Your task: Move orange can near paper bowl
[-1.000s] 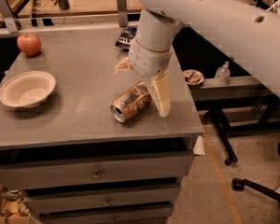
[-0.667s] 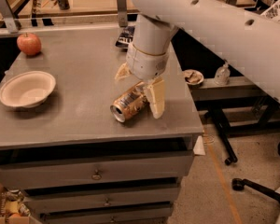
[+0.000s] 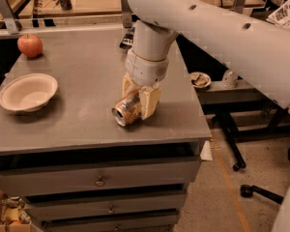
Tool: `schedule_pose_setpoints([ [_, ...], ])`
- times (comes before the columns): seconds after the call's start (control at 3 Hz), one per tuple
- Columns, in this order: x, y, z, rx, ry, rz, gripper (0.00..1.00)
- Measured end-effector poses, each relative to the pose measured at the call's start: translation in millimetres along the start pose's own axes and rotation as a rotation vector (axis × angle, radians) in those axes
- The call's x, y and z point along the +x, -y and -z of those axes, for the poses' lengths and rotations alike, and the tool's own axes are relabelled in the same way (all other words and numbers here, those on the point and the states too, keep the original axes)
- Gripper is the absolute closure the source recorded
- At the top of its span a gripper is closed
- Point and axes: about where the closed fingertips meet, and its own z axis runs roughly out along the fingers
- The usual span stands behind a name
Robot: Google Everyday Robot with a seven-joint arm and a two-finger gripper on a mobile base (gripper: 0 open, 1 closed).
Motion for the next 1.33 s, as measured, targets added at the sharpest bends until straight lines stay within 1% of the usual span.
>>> schedule_pose_setpoints([
  [0.33,11.1,16.3,17.7,0.051,-0.003,-0.027,0.88],
  [0.67,23.7,48.0,52.3,0.147,-0.027,-0.047,1.00],
  [1.0,28.2,87.0,70.0,0.187,-0.070,-0.088,1.00],
  [1.33,18.3,125.6,63.8,0.187,-0.074,-0.105,1.00],
])
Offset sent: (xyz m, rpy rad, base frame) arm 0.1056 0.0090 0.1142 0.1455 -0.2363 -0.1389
